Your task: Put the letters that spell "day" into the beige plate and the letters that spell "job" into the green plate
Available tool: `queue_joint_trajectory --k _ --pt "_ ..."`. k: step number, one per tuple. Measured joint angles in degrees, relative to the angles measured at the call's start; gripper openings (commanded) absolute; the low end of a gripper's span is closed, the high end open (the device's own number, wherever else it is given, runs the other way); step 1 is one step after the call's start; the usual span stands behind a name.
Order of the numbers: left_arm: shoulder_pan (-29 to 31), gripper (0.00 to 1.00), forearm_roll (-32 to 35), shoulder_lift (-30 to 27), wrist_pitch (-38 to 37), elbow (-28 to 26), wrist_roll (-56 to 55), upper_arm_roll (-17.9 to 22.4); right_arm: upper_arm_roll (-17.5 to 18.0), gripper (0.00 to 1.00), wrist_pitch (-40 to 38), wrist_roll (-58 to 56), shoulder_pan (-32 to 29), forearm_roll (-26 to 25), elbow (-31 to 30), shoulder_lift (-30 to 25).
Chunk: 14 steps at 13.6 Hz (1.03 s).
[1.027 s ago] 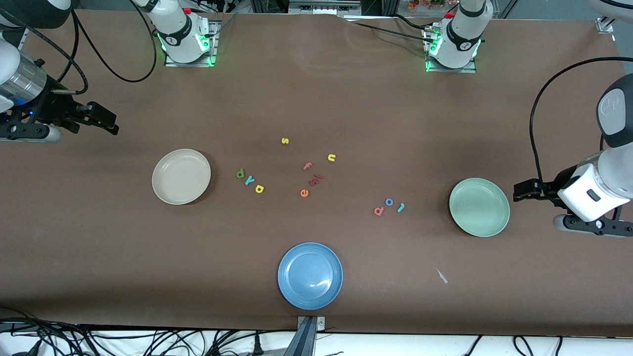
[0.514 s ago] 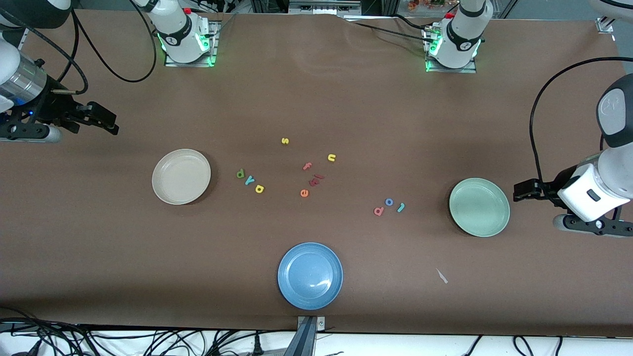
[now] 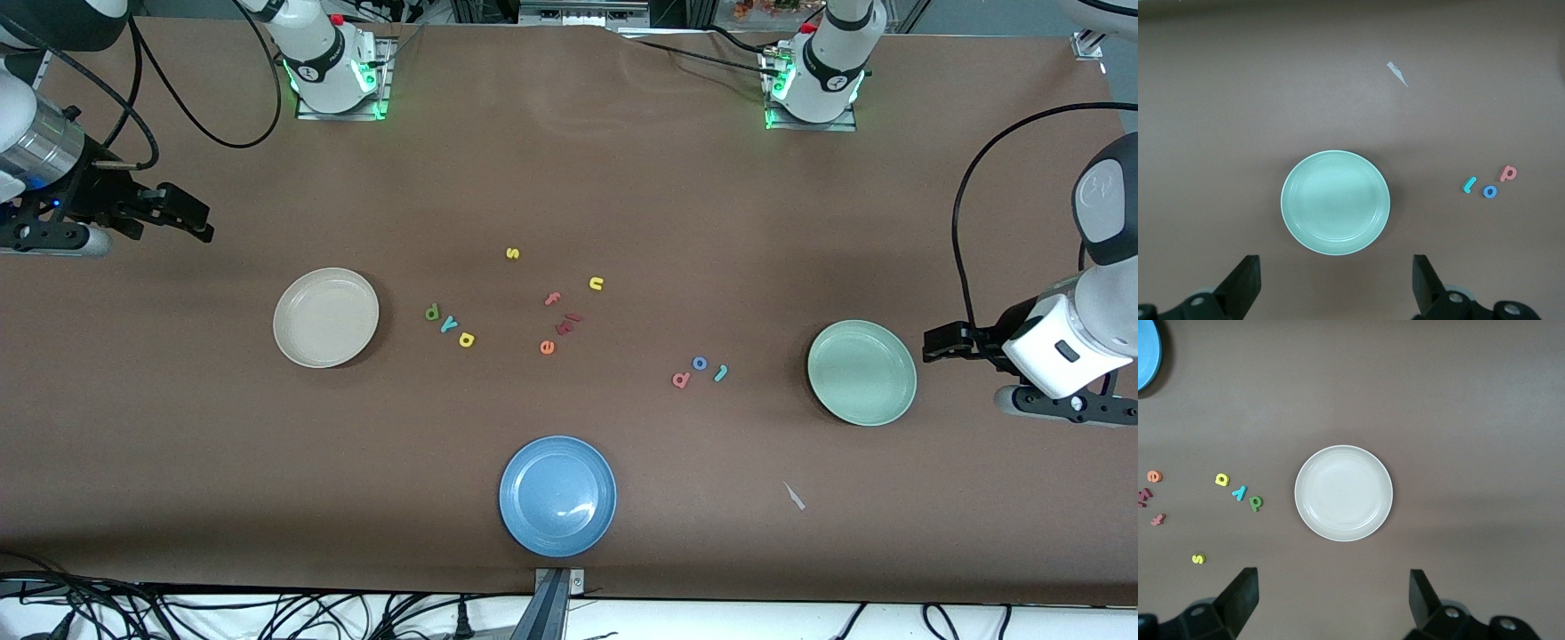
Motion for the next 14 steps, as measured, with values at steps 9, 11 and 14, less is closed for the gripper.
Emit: queue_joint_trajectory --k 9,11,14 --pt "-0.05 1.00 0.00 -0.02 0.00 0.00 0.00 0.00 0.01 1.00 -0.24 -0.13 0.00 0.00 0.00 0.12" --pt "-0.05 1.00 0.00 -0.03 0.00 0.00 0.00 0.00 0.13 1.00 -0.34 -0.69 0.02 0.00 0.00 0.15" --pt "-0.05 1.00 0.00 -0.03 0.00 0.00 0.00 0.00 1.77 1.00 -2.42 -3.19 0.17 0.00 -0.06 0.56"
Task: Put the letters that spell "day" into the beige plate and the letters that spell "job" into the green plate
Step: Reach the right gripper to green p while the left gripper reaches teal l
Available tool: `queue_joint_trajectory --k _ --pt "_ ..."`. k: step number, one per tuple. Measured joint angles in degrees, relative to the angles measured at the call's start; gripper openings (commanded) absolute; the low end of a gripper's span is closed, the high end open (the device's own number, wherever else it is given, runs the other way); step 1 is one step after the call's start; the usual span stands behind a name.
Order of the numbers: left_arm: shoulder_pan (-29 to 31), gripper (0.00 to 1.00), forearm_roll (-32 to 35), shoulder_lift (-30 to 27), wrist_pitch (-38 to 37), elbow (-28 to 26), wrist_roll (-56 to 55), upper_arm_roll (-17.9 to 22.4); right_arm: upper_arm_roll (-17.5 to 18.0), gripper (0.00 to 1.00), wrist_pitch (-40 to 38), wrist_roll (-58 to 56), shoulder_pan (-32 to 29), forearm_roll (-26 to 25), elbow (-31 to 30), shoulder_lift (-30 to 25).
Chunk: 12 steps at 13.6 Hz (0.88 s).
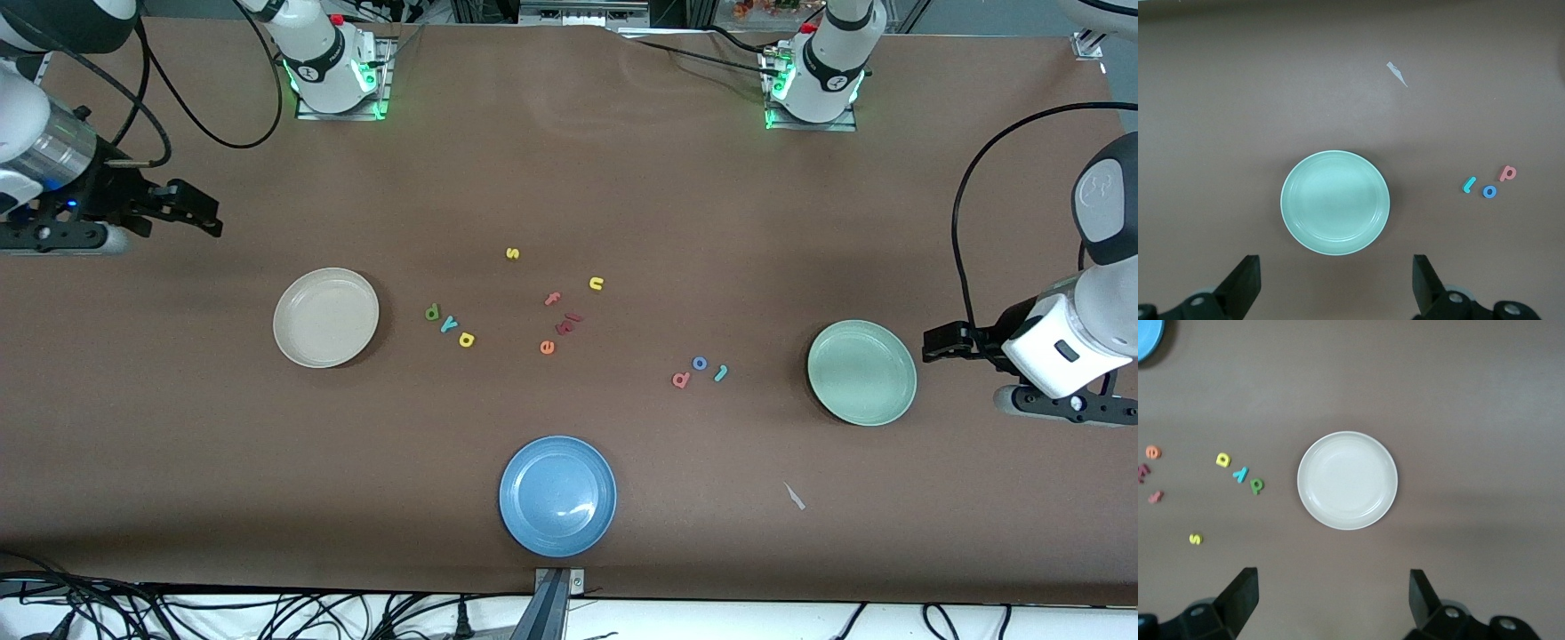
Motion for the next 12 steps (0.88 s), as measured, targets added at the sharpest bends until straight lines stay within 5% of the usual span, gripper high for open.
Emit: queue_joint_trajectory --k 6,9,12 --pt "-0.10 1.00 0.00 -0.01 0.00 0.01 0.00 -0.08 4.81 1.00 0.43 -1.74 4.94 -0.20 -0.60 5.73" --pt "-0.10 1.00 0.00 -0.01 0.00 -0.01 0.00 -0.09 5.14 0.81 7.98 -1.72 9.93 -1.87 -3.99 9.09" --pt "-0.10 1.00 0.00 -0.01 -0.23 -0.13 -0.53 -0.09 5.15 0.73 19.91 -1.72 10.93 -2.27 -11.16 12.42"
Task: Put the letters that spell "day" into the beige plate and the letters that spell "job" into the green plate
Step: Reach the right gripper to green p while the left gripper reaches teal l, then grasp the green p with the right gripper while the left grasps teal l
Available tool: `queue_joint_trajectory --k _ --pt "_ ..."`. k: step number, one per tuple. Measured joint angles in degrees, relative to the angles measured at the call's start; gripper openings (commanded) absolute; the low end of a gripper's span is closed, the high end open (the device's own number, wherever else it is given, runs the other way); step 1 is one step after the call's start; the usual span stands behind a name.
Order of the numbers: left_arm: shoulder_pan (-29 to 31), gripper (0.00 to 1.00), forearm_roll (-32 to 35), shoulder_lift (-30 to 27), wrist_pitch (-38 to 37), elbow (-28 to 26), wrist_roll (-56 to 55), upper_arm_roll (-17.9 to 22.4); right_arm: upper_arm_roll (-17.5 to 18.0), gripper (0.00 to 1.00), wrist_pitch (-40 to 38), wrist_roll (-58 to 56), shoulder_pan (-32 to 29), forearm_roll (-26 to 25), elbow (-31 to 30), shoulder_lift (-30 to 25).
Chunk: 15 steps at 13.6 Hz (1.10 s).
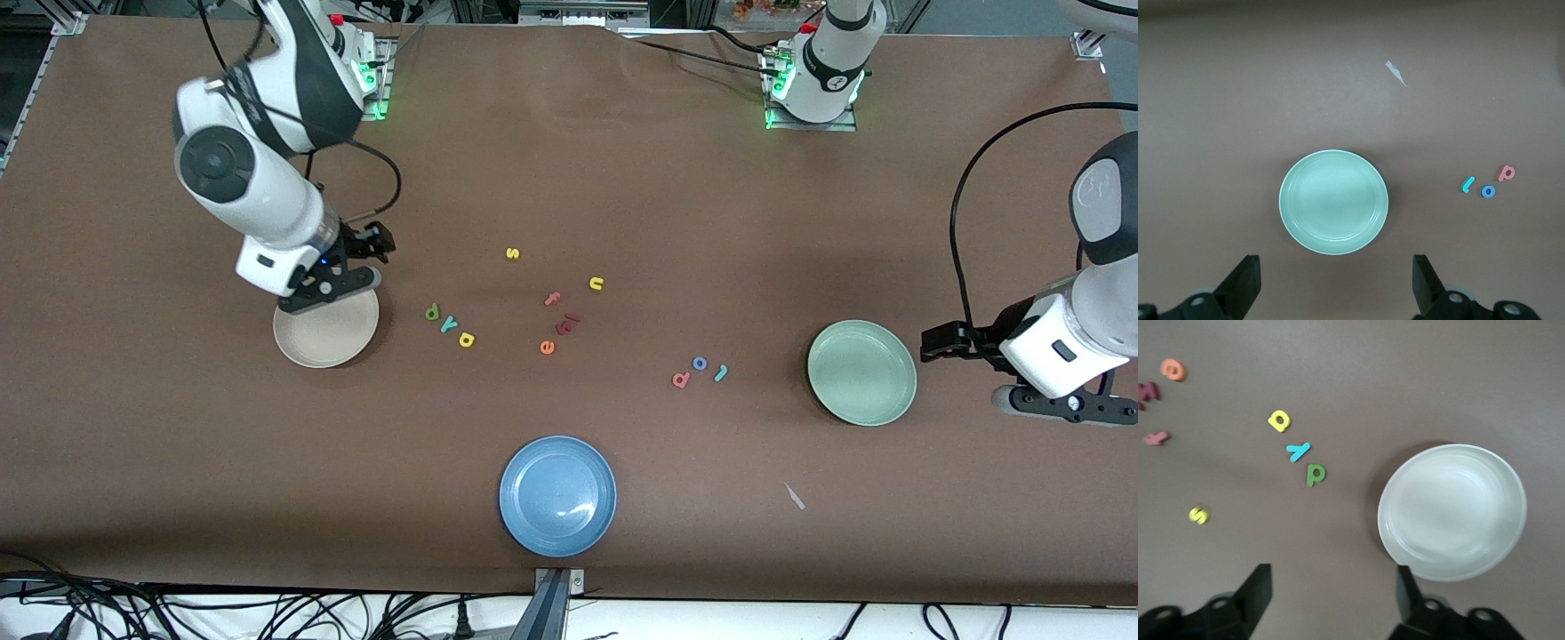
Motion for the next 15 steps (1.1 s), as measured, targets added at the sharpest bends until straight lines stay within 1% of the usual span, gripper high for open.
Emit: queue_joint_trajectory --k 1,3,5,6,7,10,11,14,15 --pt "0.00 1.00 0.00 0.00 -0.23 -0.14 -0.24 -0.02 0.05 0.73 2.45 -0.01 0.00 -0.10 -1.50 0.99" --pt "-0.06 1.00 -1.22 0.14 -0.93 -1.81 -0.63 -0.16 0.21 0.73 3.96 -0.01 0.00 -0.13 -2.32 1.86" --pt "-0.17 1.00 -6.59 1.33 -0.81 -4.69 -0.75 -0.29 0.25 0.73 5.42 -0.01 0.00 -0.13 -2.63 2.76" --pt "-0.35 1.00 -8.72 2.83 -0.44 -5.62 -0.75 -0.39 0.27 0.73 7.37 -0.01 0.01 -0.13 -2.84 3.89" --pt "-0.80 1.00 -9.35 4.38 0.60 -6.17 -0.93 -0.51 0.33 0.73 9.70 -0.01 0.02 -0.13 -3.04 5.26" --pt "-3.77 1.00 -9.43 8.40 9.07 -9.81 -4.31 -0.76 0.49 0.72 18.00 1.57 0.47 -0.13 -3.35 11.51" --pt "-4.99 1.00 -9.44 9.03 12.26 -11.87 -5.72 -0.83 0.50 0.69 19.61 2.00 0.76 -0.13 -3.34 13.31" --pt "-9.07 0.99 -9.44 10.03 21.23 -17.22 -11.22 -0.97 0.52 0.67 21.49 3.01 1.76 -0.13 -3.34 15.87" --pt "-10.41 0.90 -9.44 10.72 23.61 -18.21 -12.90 -0.96 0.52 0.66 21.61 3.50 1.98 -0.13 -3.34 16.10"
